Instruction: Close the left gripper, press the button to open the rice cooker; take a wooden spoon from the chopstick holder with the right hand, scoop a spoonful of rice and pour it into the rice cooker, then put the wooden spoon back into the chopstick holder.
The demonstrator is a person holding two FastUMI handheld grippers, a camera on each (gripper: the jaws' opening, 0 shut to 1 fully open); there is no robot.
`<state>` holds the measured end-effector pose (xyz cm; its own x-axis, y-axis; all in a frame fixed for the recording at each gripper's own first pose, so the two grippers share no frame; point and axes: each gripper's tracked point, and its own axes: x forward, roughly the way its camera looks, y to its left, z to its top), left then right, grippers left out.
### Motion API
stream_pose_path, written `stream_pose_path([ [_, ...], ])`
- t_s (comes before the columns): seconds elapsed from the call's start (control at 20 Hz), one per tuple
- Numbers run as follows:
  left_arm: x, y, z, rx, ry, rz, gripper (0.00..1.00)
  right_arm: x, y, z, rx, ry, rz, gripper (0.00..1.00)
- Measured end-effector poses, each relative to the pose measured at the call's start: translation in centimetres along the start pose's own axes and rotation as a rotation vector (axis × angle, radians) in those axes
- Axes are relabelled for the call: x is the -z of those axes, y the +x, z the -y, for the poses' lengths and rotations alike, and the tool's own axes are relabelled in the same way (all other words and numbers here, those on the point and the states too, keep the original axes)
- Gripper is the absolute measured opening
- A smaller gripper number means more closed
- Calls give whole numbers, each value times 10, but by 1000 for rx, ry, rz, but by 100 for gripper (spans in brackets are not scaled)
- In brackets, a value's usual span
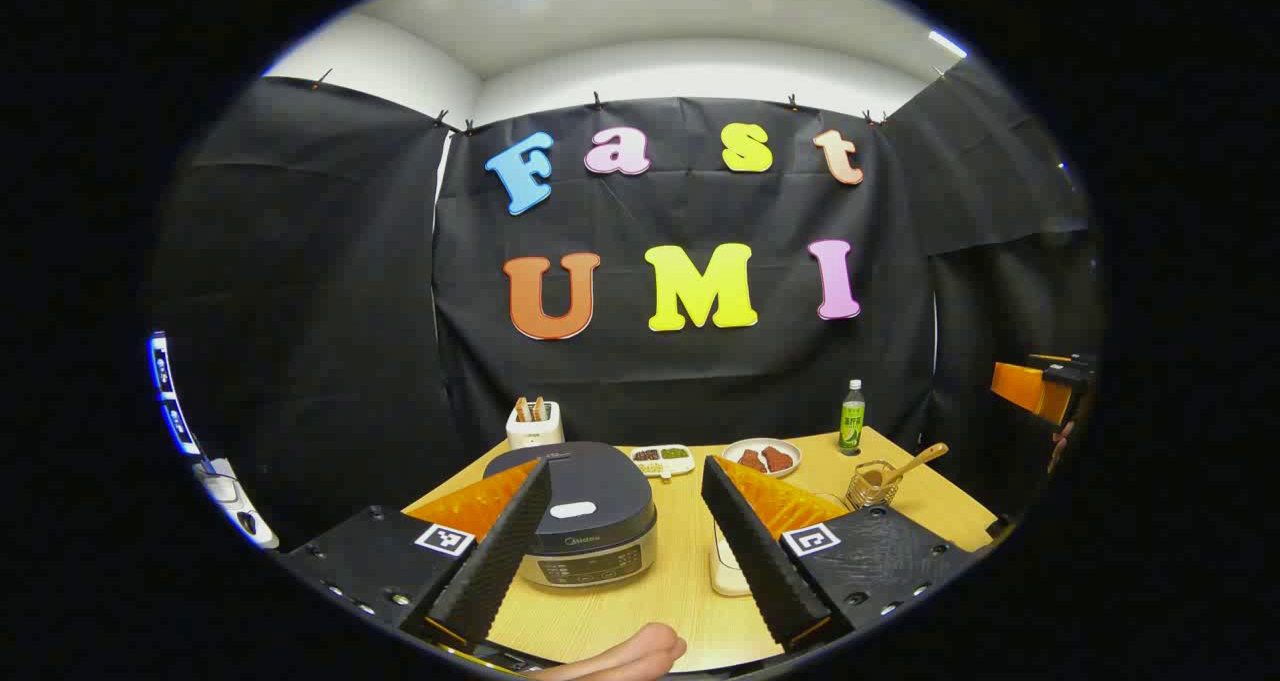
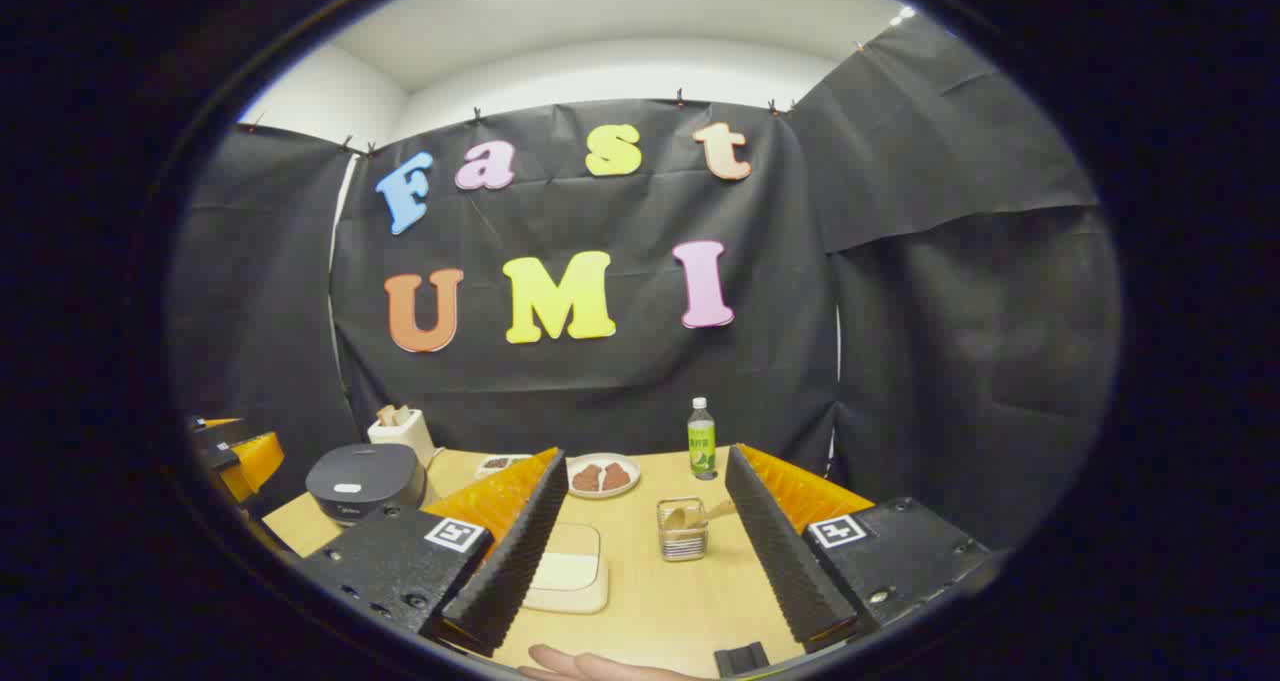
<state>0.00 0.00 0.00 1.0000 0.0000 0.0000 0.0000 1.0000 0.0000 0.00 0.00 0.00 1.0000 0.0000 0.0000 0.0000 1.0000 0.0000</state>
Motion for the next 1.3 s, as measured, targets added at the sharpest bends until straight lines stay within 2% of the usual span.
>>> stream_pose_path([
  [0.25, 1, -3, -1, 8, -33, 3, 96, -11, -16, 0, 1, -15, 58, 99],
  [0.4, 11, -3, 6, 35, -58, -32, 96, -10, -19, -7, -32, -14, 57, 100],
  [0.65, 3, -5, 0, 23, -69, 9, 96, -2, -14, -1, -34, 0, 33, 99],
  [0.9, 14, 4, -13, 0, -82, -31, 96, 9, -7, -4, -83, 7, 9, 100],
  [1.3, 29, 37, -32, -37, -83, -56, 95, 26, 1, 8, -73, 1, 7, 99],
])
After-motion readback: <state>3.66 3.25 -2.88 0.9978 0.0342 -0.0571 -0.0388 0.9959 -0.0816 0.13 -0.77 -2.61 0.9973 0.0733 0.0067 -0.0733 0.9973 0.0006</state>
